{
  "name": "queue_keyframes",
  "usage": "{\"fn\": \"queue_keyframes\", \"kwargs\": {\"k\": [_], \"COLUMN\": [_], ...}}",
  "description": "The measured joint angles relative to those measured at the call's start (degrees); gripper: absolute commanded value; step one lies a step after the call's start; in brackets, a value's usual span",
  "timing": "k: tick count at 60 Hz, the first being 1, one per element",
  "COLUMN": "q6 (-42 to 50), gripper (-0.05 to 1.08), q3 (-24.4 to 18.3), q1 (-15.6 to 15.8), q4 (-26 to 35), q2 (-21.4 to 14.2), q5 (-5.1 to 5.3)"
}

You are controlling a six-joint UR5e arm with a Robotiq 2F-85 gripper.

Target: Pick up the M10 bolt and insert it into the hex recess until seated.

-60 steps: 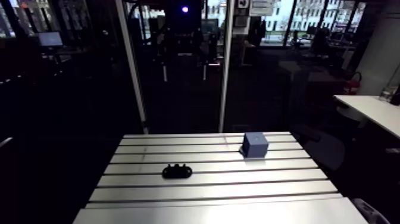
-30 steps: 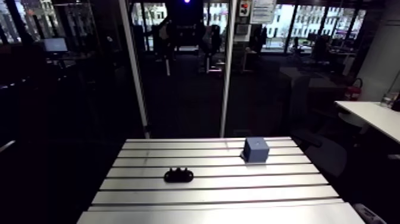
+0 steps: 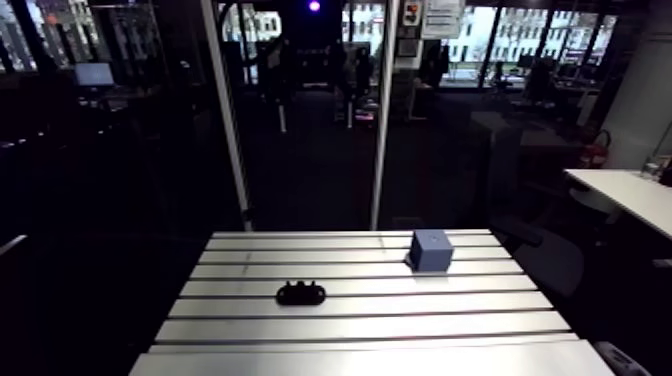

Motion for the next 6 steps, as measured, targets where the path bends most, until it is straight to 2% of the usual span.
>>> {"fn": "queue_keyframes", "kwargs": {"k": [6], "q6": [0.1], "gripper": [0.01], "q3": [0.2], "q1": [0.0], "q4": [0.0], "q2": [0.2], "q5": [0.01]}}
